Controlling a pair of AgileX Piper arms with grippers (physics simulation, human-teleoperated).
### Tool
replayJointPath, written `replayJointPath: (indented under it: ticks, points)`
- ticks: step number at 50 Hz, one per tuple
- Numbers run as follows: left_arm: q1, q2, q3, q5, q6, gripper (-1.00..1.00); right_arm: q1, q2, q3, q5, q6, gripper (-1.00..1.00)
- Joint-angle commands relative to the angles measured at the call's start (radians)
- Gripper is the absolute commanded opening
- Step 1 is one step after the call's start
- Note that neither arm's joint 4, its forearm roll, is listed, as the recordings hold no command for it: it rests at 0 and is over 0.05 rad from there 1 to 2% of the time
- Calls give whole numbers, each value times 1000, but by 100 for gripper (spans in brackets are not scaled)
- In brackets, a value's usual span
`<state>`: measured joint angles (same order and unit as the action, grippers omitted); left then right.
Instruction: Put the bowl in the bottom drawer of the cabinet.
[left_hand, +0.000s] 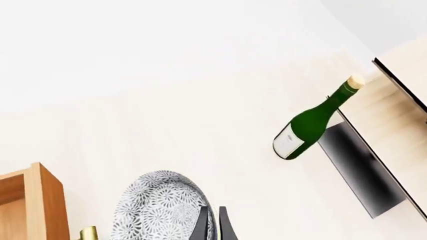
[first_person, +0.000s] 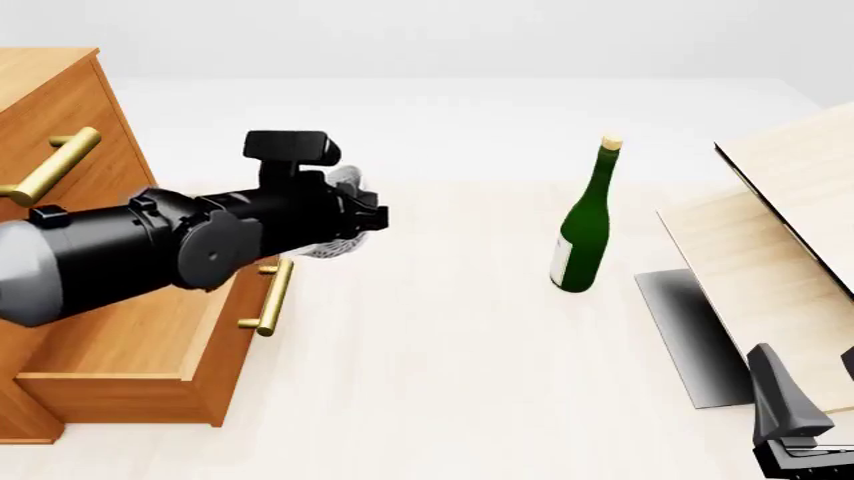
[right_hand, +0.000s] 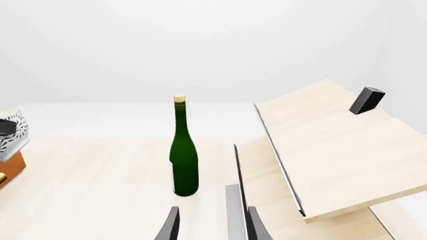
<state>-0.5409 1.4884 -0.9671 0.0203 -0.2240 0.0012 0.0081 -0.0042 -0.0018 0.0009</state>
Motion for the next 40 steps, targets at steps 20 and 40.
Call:
replayJointPath:
  ticks: [20,40]
  points:
    - [132,-129,115,-41,16,-100,0,0,0,0,0,100]
    - [254,-215,209,-70,43,-100,0,0,0,0,0,100]
